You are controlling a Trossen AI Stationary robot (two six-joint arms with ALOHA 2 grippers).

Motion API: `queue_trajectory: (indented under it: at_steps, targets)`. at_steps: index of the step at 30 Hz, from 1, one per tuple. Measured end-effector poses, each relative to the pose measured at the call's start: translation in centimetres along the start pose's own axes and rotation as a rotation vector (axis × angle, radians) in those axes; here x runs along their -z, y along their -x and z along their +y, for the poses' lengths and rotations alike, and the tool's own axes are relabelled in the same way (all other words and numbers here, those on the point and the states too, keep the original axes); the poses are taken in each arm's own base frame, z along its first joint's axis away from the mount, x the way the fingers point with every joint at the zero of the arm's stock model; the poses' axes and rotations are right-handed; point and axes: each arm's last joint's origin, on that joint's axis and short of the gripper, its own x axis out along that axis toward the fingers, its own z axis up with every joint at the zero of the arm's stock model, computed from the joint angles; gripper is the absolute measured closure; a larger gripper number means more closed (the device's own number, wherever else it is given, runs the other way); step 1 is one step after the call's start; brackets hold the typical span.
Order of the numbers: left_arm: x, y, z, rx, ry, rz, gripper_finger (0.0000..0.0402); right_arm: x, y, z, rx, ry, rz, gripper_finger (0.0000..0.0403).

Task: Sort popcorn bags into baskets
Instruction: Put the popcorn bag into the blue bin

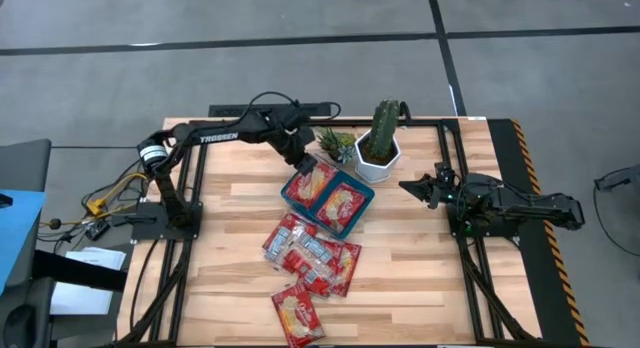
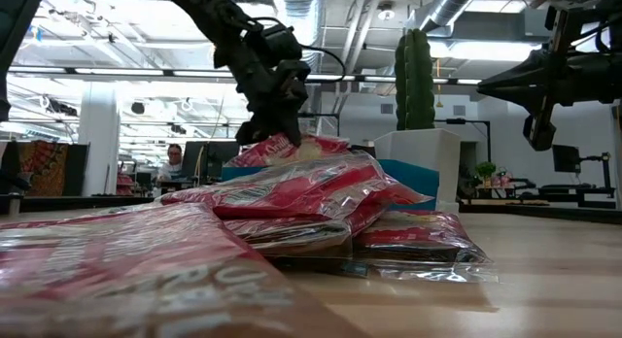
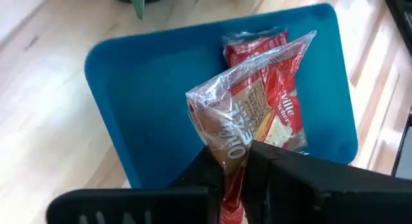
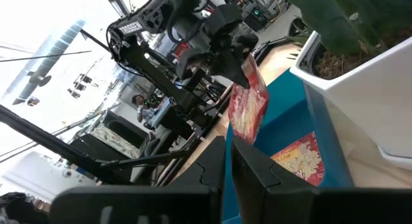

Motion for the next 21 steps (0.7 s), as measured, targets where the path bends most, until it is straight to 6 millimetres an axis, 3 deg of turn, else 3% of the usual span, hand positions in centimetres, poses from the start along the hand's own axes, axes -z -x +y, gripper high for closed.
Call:
queue_trajectory:
  at_steps: [8, 17, 21]
  targets:
    - [0.0, -0.1, 0.1, 0.005, 0.036, -0.012, 0.0362, 0.0, 0.0, 0.0, 0.0, 0.001, -0.001, 0.0351]
    - [-0.1, 0.0, 0.4, -0.01, 0.017, -0.016, 0.0233, 0.0, 0.0, 0.0, 0.0, 0.013, -0.001, 0.0351]
    - [-0.5, 1.3, 1.1, -0.004, 0.051, 0.047, 0.0197, 0.0, 0.0, 0.0, 0.0, 0.013, -0.001, 0.0351]
